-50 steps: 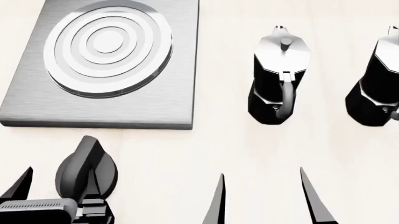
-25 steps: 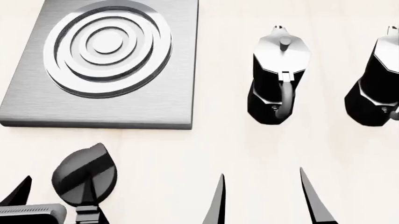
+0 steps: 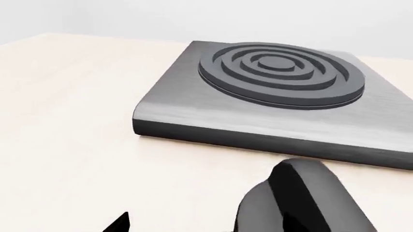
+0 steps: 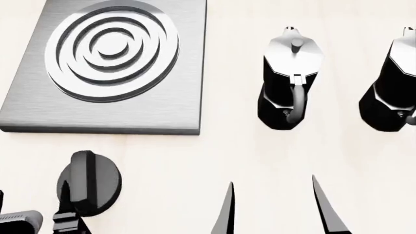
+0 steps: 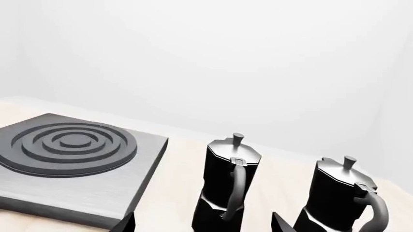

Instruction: Turn off the stove.

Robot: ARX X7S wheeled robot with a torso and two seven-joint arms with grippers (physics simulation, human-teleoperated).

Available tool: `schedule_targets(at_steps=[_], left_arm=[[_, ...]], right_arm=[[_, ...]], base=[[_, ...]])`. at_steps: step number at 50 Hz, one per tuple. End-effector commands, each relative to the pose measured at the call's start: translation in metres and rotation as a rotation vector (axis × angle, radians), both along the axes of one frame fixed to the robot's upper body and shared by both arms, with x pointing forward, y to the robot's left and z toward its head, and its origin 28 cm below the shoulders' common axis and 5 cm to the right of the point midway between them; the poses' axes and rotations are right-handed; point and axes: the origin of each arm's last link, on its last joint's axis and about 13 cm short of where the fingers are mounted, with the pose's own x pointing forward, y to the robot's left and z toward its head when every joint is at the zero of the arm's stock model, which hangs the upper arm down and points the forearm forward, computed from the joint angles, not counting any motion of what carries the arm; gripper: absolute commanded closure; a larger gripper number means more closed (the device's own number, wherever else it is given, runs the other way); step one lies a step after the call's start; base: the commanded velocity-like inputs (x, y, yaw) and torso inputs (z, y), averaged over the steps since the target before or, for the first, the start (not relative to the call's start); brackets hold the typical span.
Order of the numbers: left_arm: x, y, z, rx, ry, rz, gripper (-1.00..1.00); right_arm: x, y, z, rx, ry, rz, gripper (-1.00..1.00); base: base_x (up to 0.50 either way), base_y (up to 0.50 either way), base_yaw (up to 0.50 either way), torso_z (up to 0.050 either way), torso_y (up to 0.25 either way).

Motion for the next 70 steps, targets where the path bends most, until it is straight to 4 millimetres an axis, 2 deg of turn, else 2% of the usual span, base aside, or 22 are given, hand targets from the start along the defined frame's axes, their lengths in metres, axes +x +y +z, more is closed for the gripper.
schedule_targets(at_steps=[1, 13, 31, 44, 51, 58, 70], left_arm=[[0.008, 0.009, 0.004, 0.004, -0.011, 0.049, -1.00], [0.021, 0.010, -0.005, 0.019, 0.020, 0.066, -1.00], [0.019, 0.015, 0.014, 0.011, -0.071, 0.117, -1.00], [0.009, 0.019, 0.032, -0.010, -0.120, 0.103, -1.00], [-0.001, 0.021, 0.043, -0.032, -0.106, 0.023, -1.00], [-0.007, 0.023, 0.048, -0.067, -0.113, -0.064, -1.00], [-0.012, 0.025, 0.050, -0.084, -0.127, -0.092, -1.00]], right_arm=[[0.002, -0.002, 0.001, -0.008, -0.015, -0.013, -1.00], [0.003, -0.001, 0.001, -0.008, -0.013, -0.012, -1.00], [0.002, -0.001, 0.000, -0.008, -0.012, -0.010, -1.00], [0.002, -0.001, 0.001, -0.008, -0.015, -0.011, -1.00], [0.002, -0.003, 0.001, -0.009, -0.025, -0.018, -1.00], [0.005, -0.004, 0.001, -0.013, -0.041, -0.030, -1.00], [0.007, -0.007, 0.002, -0.022, -0.056, -0.048, -1.00]], base=[[0.00, 0.00, 0.00, 0.000, 0.000], [0.00, 0.00, 0.00, 0.000, 0.000], [0.00, 0.00, 0.00, 0.000, 0.000], [0.00, 0.00, 0.00, 0.000, 0.000], [0.00, 0.00, 0.00, 0.000, 0.000], [0.00, 0.00, 0.00, 0.000, 0.000], [0.00, 0.00, 0.00, 0.000, 0.000]])
